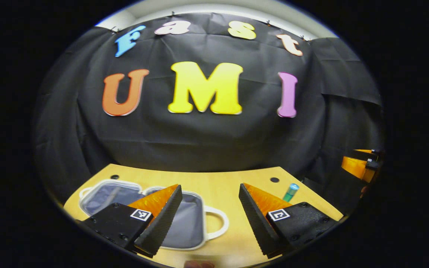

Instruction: First open the suitcase, pack the skin care products into it, and then close the suitcase.

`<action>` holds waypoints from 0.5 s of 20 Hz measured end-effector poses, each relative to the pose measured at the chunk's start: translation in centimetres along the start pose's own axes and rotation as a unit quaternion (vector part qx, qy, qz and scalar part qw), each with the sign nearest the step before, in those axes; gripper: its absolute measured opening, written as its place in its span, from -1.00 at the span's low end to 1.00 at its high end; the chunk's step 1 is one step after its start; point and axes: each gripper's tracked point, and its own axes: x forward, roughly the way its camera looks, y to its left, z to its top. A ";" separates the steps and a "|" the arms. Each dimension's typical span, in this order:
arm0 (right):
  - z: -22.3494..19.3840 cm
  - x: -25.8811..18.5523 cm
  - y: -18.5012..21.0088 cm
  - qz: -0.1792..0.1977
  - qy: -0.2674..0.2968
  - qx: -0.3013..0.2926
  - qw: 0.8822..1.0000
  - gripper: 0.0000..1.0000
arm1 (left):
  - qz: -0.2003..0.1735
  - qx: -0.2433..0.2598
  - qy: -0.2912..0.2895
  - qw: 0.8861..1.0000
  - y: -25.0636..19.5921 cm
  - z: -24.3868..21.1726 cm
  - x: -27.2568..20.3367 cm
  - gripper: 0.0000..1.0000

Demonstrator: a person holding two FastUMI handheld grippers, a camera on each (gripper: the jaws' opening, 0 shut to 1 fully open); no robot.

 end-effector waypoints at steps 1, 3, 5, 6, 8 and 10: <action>-0.5 -0.2 -1.2 -0.006 0.005 -0.002 1.000 0.53 | -0.014 0.000 0.008 1.000 -2.2 -0.7 0.8 0.96; -1.2 -0.6 -3.4 -0.018 0.013 -0.010 1.000 0.58 | -0.038 0.004 0.024 0.999 -5.5 -2.5 2.5 0.95; -2.0 -0.9 -5.5 -0.029 0.024 -0.014 0.999 0.53 | -0.057 0.006 0.039 0.998 -8.1 -4.3 3.9 0.96; -2.3 -1.0 -6.4 -0.034 0.030 -0.015 0.999 0.53 | -0.062 0.007 0.047 0.997 -9.0 -5.5 4.7 0.96; -2.8 -1.1 -7.8 -0.044 0.041 -0.020 0.998 0.53 | -0.062 0.008 0.064 0.996 -10.1 -8.0 6.7 0.96; -3.3 -1.3 -9.1 -0.050 0.052 -0.027 0.997 0.57 | -0.053 -0.001 0.082 0.995 -10.7 -10.7 9.0 0.96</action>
